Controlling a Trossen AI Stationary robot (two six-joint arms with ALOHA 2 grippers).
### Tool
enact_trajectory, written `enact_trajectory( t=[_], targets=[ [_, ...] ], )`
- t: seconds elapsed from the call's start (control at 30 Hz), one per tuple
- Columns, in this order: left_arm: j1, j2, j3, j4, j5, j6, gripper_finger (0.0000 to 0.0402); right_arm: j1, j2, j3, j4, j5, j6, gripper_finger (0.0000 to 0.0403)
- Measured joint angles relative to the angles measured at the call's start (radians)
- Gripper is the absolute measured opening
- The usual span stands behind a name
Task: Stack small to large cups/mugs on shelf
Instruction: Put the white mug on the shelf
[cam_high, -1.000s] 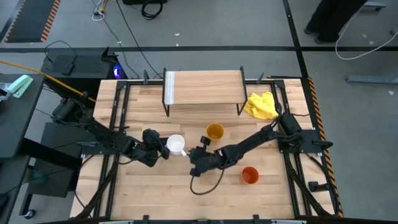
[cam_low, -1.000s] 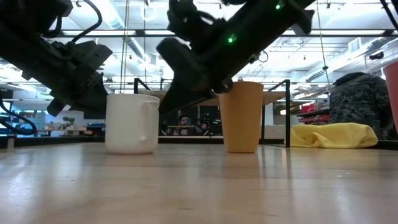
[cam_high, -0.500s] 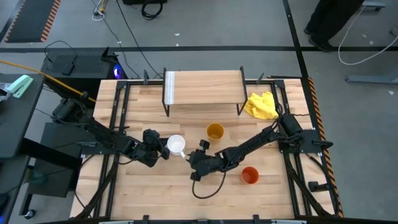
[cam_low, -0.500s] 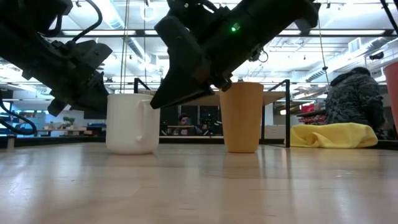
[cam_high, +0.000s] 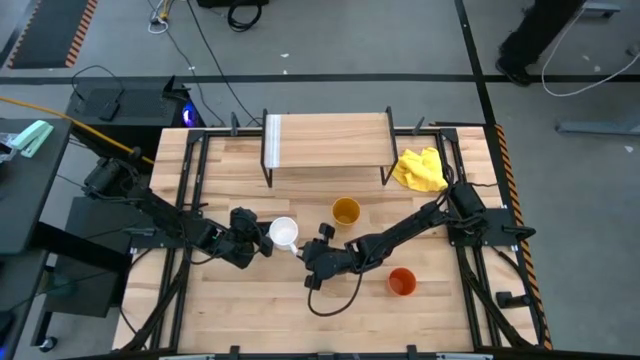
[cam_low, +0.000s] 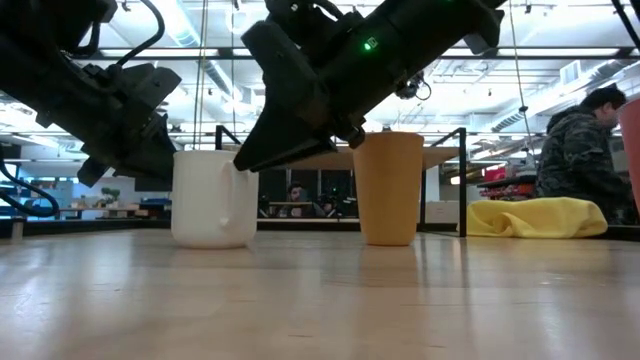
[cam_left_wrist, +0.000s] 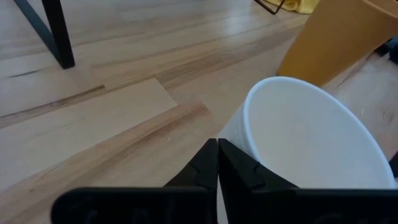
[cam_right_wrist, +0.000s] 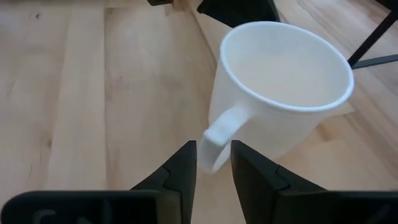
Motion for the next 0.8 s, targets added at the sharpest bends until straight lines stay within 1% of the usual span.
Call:
enact_trajectory(
  t=[0.17,0.43,0.57,0.67,0.73,0.8],
  targets=[
    [0.0,0.0,0.0,0.002,0.0,0.0,0.0013,0.0,0.0,0.0,0.002,-0.009,0.0,0.0107],
    [0.0,0.0,0.0,0.001,0.0,0.003,0.0022,0.001,0.0,-0.003,0.006,-0.024,0.014,0.0107],
    [0.0,0.0,0.0,0.001,0.0,0.012,0.0017,0.014,0.021,-0.066,0.083,-0.014,0.041,0.0107],
    [0.0,0.0,0.0,0.001,0.0,0.013,0.0014,0.016,0.034,-0.123,0.208,-0.009,0.039,0.0107],
    [0.0,0.0,0.0,0.005,0.005,0.014,0.0015,0.014,0.034,-0.129,0.252,-0.008,0.034,0.0107],
    [0.0,0.0,0.0,0.011,0.01,0.017,0.0018,0.012,0.032,-0.122,0.258,-0.007,0.022,0.0107]
  ],
)
